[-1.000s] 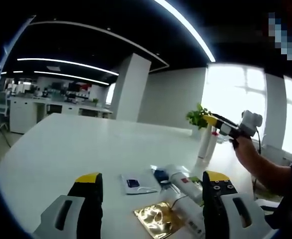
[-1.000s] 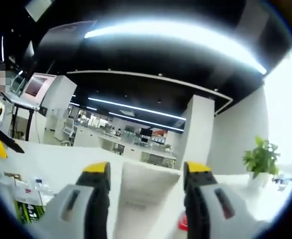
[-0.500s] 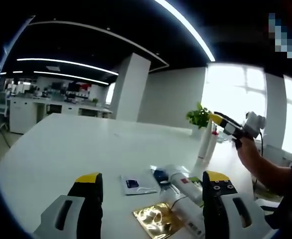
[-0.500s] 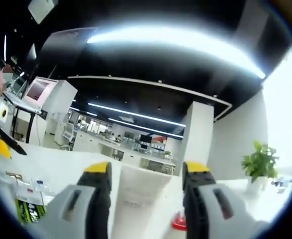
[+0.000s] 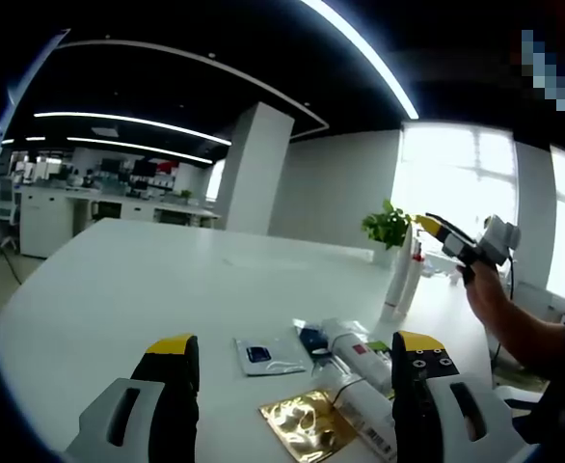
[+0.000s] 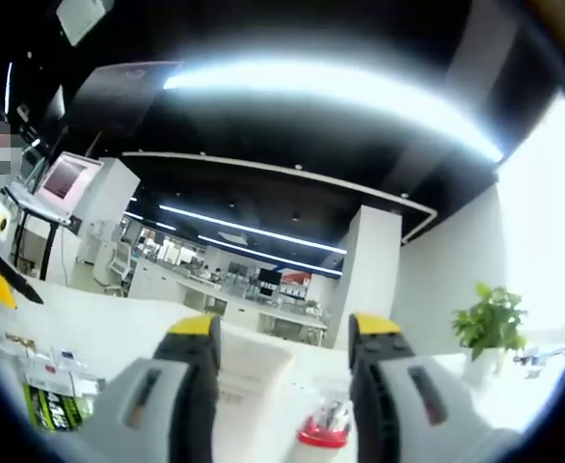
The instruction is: Arrange the skincare products in the storage area until every visible bottle or jar stands upright without overlapping.
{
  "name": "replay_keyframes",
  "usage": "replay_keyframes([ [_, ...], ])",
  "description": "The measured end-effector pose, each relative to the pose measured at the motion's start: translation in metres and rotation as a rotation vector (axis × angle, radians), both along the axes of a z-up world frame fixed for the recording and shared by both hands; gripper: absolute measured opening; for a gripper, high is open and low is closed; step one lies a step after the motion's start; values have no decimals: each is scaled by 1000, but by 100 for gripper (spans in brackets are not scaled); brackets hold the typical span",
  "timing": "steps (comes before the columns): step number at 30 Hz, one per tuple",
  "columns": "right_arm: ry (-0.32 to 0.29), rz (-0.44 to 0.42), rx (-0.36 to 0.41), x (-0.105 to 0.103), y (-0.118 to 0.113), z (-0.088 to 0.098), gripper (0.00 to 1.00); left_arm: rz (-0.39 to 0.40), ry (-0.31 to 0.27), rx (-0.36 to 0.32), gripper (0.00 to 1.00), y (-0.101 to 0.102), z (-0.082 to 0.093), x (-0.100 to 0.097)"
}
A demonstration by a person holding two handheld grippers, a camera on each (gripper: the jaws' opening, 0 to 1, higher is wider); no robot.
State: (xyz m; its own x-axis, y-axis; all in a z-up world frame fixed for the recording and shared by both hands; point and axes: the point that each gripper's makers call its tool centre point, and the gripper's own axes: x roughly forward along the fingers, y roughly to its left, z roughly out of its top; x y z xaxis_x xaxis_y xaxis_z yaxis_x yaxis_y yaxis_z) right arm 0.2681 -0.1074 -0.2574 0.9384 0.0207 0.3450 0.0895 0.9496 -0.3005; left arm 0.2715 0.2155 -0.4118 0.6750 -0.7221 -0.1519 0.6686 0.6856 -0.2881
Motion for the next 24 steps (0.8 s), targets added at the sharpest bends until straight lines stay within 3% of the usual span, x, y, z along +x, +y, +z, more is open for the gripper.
replay_keyframes([
  [24, 30, -90, 65, -8, -38, -15, 50, 2, -1, 0, 83, -3, 1, -6],
])
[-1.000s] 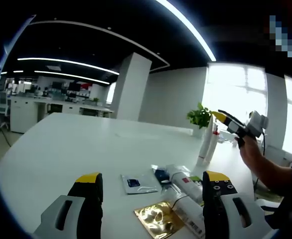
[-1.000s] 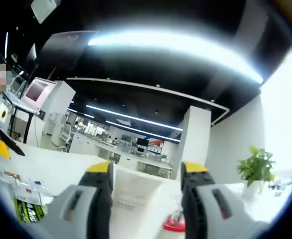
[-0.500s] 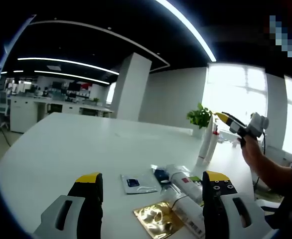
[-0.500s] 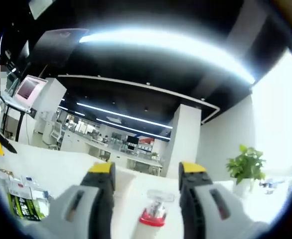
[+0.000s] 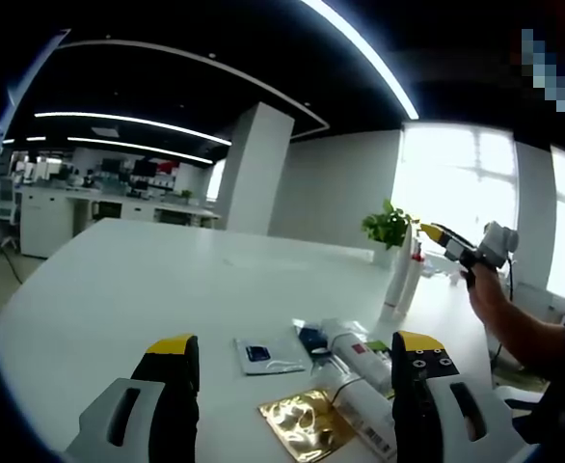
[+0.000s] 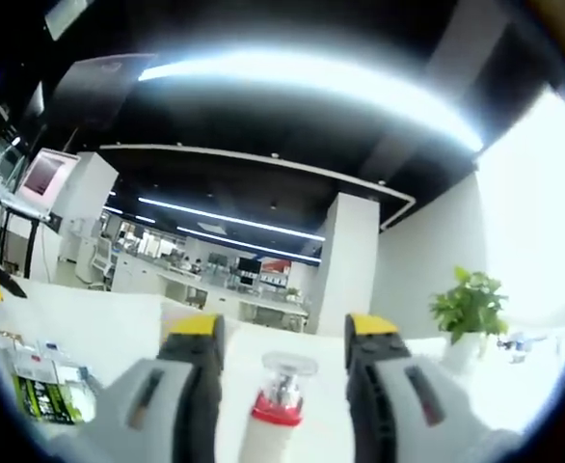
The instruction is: Arrange the skincare products in the storage area until every visible bottle or jar stands upright without overlapping.
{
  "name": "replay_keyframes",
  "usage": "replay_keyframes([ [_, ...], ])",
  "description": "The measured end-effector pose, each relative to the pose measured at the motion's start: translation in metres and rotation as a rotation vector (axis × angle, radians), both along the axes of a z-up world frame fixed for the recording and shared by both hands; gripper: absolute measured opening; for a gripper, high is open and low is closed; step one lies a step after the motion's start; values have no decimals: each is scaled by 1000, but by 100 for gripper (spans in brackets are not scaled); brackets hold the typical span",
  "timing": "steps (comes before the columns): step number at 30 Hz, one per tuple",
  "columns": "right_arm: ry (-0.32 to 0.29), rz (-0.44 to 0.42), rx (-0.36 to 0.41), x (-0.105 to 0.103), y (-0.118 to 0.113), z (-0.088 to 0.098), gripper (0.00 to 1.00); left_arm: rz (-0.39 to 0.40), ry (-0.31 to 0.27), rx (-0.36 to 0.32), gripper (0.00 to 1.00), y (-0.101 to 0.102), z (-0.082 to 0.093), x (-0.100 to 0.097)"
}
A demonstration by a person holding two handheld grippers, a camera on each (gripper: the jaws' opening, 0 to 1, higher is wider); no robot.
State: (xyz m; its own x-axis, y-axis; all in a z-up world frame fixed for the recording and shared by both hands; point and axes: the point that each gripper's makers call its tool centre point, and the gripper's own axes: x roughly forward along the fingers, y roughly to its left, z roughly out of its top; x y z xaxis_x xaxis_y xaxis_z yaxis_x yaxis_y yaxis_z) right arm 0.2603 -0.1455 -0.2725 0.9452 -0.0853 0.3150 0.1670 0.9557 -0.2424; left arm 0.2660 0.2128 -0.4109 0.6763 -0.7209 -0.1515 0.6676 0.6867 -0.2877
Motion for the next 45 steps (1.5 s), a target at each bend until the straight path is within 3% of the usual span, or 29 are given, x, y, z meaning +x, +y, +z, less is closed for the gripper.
replay_keyframes([
  [12, 53, -54, 11, -1, -15, -17, 46, 1, -2, 0, 83, 0, 1, 0],
  [26, 175, -61, 14, 15, -12, -48, 40, 0, -7, 5, 83, 1, 3, 1],
  [30, 201, -46, 18, 21, -11, -54, 32, 0, -6, 5, 83, 1, 3, 1],
  [45, 186, 10, 37, 11, 2, -49, 29, 3, -4, 6, 83, 2, 2, 1],
])
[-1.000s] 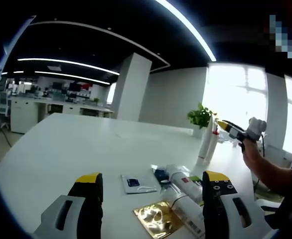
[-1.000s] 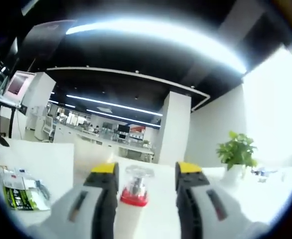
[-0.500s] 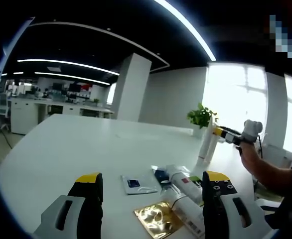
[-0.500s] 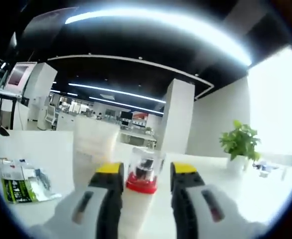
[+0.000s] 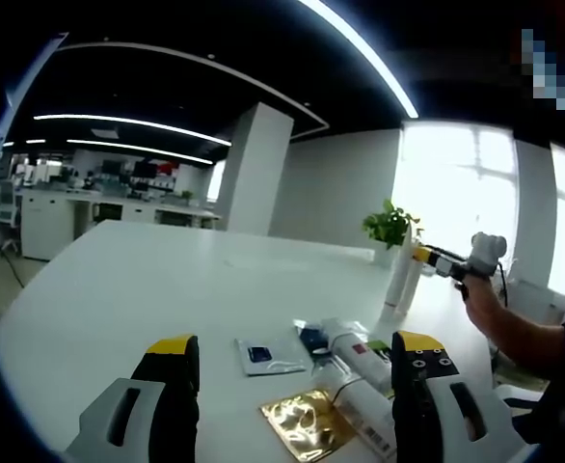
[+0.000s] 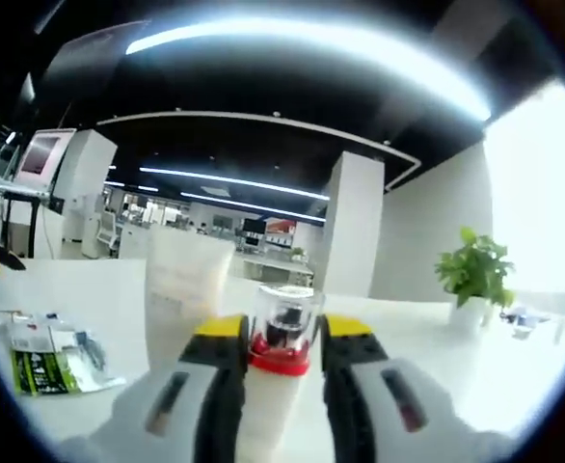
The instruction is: Arrange the skincare products in the storage area until every visible bottle or jar stands upright without overlapping.
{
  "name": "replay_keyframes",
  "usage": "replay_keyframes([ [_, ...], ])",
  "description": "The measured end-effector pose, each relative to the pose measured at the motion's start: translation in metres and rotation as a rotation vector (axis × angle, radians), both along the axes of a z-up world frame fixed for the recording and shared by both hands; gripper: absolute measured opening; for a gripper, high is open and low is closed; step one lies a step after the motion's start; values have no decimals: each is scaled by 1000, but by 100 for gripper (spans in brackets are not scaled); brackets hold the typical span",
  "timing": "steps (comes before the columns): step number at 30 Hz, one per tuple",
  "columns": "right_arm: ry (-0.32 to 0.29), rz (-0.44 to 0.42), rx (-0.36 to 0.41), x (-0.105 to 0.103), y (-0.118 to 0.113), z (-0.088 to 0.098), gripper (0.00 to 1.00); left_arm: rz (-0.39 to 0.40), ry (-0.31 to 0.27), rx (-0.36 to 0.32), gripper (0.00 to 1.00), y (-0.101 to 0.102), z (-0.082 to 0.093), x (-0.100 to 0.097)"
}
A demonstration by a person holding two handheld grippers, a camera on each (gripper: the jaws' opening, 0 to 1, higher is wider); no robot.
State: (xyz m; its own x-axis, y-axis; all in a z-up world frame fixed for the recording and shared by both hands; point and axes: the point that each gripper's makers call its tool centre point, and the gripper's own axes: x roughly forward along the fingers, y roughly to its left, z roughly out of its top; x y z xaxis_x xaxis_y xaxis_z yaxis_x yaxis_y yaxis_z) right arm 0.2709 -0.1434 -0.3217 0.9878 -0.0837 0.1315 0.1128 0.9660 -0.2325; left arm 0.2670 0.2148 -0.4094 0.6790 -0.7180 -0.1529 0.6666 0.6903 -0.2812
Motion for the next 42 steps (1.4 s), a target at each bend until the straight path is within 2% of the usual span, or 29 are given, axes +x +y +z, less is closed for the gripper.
replay_keyframes([
  [6, -3, 31, 13, 1, -2, -1, 29, 0, 3, -2, 83, 0, -1, -1],
  [12, -24, 117, 54, 2, 4, -1, 28, 5, 4, -3, 83, 1, -2, -1],
  [22, -24, 167, 67, 8, -2, -4, 28, 6, 2, -6, 83, 2, -1, 0],
  [34, -23, 172, 62, 10, -2, -6, 28, 7, 5, -2, 83, 3, -3, -1],
  [38, -14, 159, 63, 10, -3, -10, 35, 10, 5, -5, 83, 5, -2, 0],
  [42, 0, 163, 59, 9, -1, -14, 35, 9, 6, -4, 83, 4, -3, 0],
])
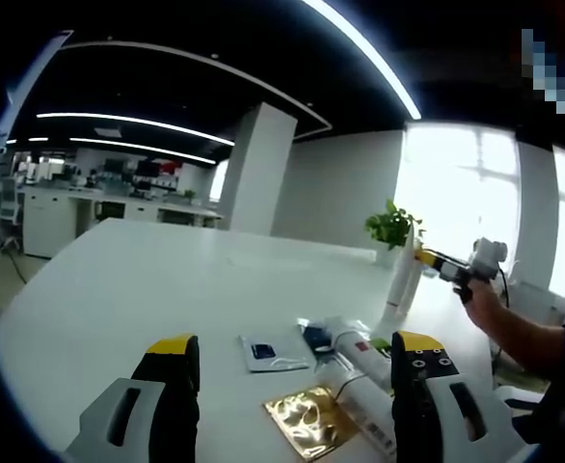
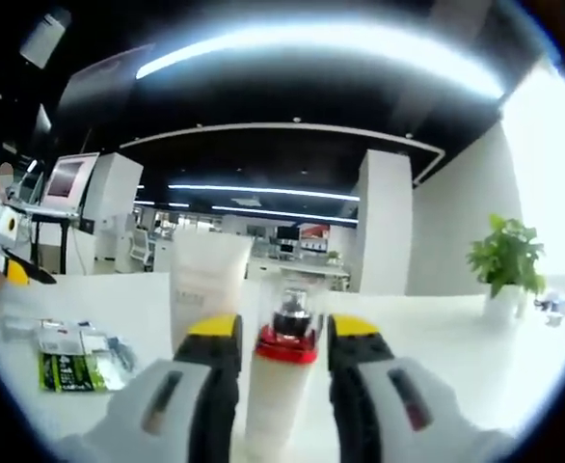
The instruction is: Arrange the skincare products in the storage area until every visible bottle or jar stands upright without overlapping.
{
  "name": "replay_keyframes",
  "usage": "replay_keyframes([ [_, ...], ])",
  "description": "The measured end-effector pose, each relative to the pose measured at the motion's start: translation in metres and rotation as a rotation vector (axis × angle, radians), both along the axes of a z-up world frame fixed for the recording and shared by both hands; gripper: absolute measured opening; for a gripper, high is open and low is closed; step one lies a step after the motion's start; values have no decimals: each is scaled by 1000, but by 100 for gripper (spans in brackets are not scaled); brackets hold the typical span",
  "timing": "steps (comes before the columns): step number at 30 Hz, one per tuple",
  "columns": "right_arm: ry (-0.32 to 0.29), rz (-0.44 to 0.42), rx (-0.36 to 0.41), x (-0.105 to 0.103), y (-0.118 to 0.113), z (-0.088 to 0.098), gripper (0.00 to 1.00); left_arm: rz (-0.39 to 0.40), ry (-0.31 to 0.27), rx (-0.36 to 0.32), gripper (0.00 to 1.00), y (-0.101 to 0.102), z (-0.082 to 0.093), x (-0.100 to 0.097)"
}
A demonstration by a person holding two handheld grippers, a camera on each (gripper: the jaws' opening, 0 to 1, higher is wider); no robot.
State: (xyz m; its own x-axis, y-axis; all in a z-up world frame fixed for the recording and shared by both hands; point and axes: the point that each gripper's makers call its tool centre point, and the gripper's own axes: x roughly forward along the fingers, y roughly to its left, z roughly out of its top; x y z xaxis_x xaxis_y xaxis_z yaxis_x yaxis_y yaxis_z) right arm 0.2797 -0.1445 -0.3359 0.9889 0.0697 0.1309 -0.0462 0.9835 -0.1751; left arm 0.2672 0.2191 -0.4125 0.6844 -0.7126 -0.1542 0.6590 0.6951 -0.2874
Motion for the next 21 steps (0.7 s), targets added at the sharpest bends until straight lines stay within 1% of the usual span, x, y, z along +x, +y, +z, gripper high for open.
replay_keyframes([
  [4, 10, -5, -18, -2, 1, -2, 35, -2, -1, 0, 83, -1, 0, 0],
  [9, 10, -7, -8, -5, 0, -2, 35, -2, -3, -1, 83, 0, 1, 0],
  [13, 32, -11, -22, -8, 1, -10, 33, -5, -5, 0, 83, -1, 2, 0],
  [15, 66, -19, -55, -9, 2, -19, 33, -6, -5, 0, 83, -1, 2, 0],
  [19, 77, -17, -54, -9, 2, -25, 31, -10, -3, 4, 83, -3, 2, 0],
  [21, 79, -21, -59, -10, 0, -25, 28, -13, -6, 3, 83, -4, 3, -1],
])
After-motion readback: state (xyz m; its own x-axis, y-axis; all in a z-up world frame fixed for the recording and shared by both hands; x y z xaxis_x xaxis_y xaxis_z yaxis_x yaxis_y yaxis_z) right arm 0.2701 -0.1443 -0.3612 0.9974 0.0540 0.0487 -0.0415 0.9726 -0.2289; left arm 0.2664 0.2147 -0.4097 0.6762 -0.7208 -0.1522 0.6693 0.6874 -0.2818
